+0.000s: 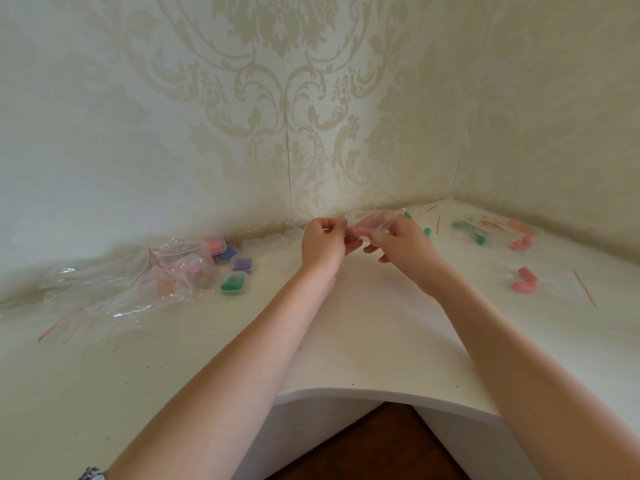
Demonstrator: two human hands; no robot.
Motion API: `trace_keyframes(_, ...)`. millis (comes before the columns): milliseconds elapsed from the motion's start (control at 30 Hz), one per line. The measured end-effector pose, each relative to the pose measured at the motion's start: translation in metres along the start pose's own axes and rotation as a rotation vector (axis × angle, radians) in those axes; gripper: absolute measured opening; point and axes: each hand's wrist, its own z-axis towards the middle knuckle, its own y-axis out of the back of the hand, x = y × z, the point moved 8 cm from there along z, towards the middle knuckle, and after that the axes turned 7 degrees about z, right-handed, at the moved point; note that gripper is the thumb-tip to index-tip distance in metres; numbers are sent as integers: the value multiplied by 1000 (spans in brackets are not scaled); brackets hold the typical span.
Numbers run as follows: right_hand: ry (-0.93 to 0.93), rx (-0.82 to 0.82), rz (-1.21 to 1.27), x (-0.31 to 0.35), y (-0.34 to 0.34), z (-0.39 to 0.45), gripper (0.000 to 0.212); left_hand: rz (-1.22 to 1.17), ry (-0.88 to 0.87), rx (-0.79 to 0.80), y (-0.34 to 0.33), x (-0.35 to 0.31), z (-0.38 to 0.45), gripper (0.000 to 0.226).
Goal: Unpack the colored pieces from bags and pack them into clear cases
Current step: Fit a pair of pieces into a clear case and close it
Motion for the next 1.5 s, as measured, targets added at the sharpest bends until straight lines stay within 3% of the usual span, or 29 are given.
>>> trace_keyframes(267,100,-183,39,6,14,-1,17,-3,-16,41,-7,-2,-4,8)
trace_keyframes(367,78,-171,47,5,13,-1,26,19,-31,49,-7,-5,-4,11)
trace_keyframes(500,-36,-141,-3,-4,13,0,23,118,-116,48,-6,-11,-6,18)
trace_keyframes(700,-162,-42,141,-10,5,-1,21,282,-222,53,-5,-19,-9,24)
trace_keyframes(867,-26,-65,-170,-6,5,0,25,237,-142,68,-6,-16,-7,20)
trace_keyframes(967,20,-70,-229,-2,6,-1,23,190,-93,60,-5,-14,-7,24)
trace_keyframes(1233,-85,29,97,4,4,-10,15,413,-281,-58,10,-33,-9,24)
trace_keyframes(1500,-140,55,44,-5,-3,-8,22,580,-424,-75,8,-39,-15,25)
